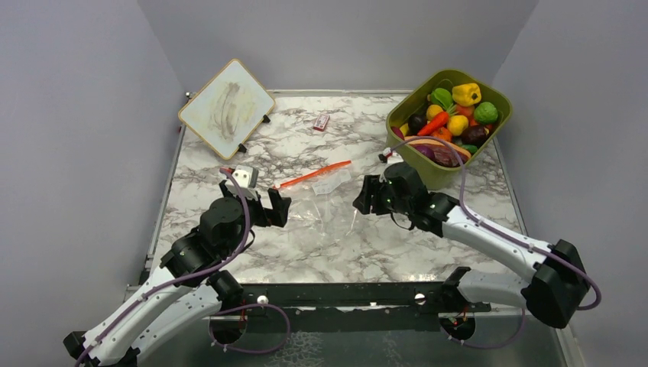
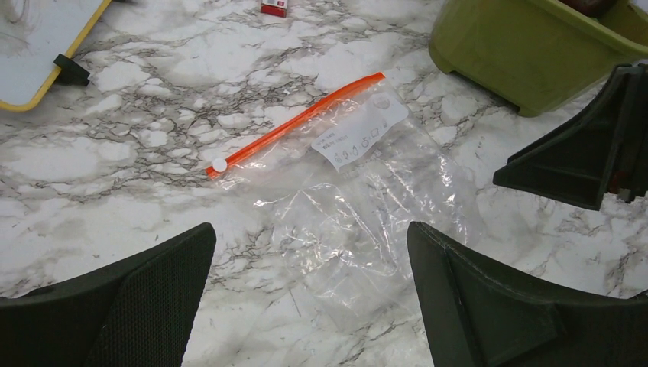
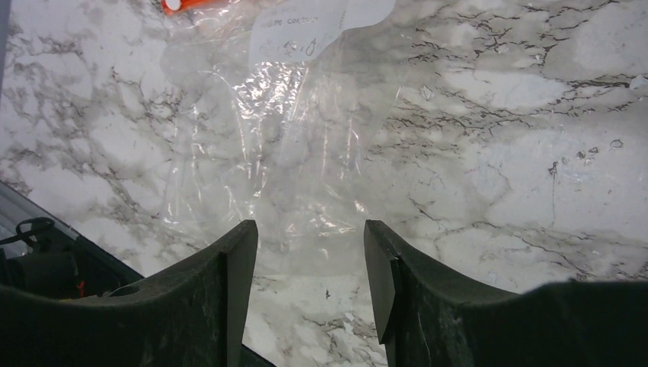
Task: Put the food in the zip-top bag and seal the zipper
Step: Pick up the zipper food storage bag at the center of the board.
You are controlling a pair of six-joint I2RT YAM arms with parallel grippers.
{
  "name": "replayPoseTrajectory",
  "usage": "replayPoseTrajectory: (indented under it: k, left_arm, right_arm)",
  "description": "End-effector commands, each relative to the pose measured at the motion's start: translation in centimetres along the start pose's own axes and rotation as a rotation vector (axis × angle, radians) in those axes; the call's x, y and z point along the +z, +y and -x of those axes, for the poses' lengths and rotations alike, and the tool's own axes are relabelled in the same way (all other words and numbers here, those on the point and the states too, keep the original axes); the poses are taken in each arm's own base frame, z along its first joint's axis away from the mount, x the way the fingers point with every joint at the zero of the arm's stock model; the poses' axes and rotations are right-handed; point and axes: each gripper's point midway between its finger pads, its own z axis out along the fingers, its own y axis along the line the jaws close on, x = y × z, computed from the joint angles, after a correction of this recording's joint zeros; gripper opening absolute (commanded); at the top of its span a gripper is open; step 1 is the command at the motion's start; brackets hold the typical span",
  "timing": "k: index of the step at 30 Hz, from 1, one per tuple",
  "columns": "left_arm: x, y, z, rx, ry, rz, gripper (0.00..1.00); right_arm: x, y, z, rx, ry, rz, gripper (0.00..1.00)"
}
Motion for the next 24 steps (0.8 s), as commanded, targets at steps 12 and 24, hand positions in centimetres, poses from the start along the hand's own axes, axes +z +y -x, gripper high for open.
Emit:
replayPoseTrajectory:
  k: [12, 24]
  left_arm:
    - [-0.2, -0.7, -0.5, 0.080, 0.013, -0.066, 1.00]
    - [-0.2, -1.0, -0.6, 0.103, 0.020, -0.087, 1.00]
  right_arm:
    - [7.1, -1.4, -0.9, -0.059, 0.052, -0.081, 0.43]
    - [4.6, -1.4, 1.0, -0.279, -0.013, -0.043, 0.01]
